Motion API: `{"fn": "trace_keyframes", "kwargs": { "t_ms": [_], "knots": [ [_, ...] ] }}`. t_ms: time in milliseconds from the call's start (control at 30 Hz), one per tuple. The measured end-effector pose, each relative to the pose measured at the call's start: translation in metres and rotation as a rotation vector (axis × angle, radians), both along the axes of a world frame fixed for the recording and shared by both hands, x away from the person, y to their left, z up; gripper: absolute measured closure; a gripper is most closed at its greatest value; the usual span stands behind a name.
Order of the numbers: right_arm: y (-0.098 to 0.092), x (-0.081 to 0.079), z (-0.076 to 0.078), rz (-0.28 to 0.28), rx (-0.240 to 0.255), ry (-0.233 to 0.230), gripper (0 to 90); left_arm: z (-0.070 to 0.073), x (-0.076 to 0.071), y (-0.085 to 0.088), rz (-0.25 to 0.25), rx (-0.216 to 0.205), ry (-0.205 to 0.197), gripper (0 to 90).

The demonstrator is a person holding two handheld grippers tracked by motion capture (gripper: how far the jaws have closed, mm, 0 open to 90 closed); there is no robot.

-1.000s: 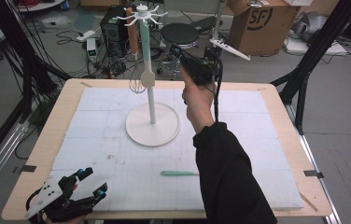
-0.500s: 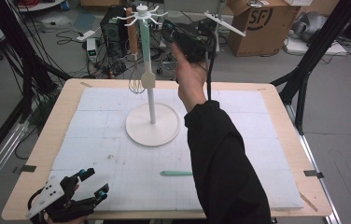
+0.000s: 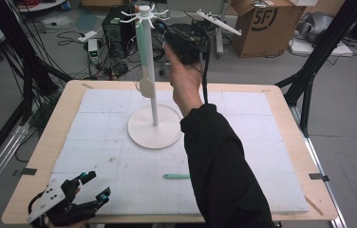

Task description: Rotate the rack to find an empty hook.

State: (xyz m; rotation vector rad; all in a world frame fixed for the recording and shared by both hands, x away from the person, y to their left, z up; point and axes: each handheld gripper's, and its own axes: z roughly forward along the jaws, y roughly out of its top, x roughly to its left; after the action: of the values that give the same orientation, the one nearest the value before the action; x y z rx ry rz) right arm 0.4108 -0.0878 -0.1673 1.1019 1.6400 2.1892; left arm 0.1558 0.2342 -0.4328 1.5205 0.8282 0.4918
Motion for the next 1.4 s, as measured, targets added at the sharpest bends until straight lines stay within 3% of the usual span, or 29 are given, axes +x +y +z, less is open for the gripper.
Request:
{"fn": "trace_keyframes", "kwargs": {
  "t_ms": [600,767,967,1133,1400],
  "knots": [
    [0.029,-0.005,-0.004,0.057,-0.018,-0.009,90.0,-0.001,-0.001,0.004,0.014,-0.005,0.004,24.0],
    [0.026,-0.010,-0.008,0.065,-0.010,-0.007,90.0,-0.001,-0.001,0.002,0.012,-0.001,0.004,24.0],
    [0.010,-0.008,-0.015,0.004,-0.011,0.014,90.0,0.000,-0.002,0.001,0.003,-0.005,0.000,24.0],
    [-0.002,-0.006,-0.011,-0.034,0.010,0.008,90.0,0.000,-0.002,0.001,0.005,-0.005,-0.003,24.0],
    [0.001,-0.009,-0.004,-0.021,0.018,-0.006,90.0,0.001,-0.003,0.000,0.005,-0.003,-0.003,24.0]
  ]
}}
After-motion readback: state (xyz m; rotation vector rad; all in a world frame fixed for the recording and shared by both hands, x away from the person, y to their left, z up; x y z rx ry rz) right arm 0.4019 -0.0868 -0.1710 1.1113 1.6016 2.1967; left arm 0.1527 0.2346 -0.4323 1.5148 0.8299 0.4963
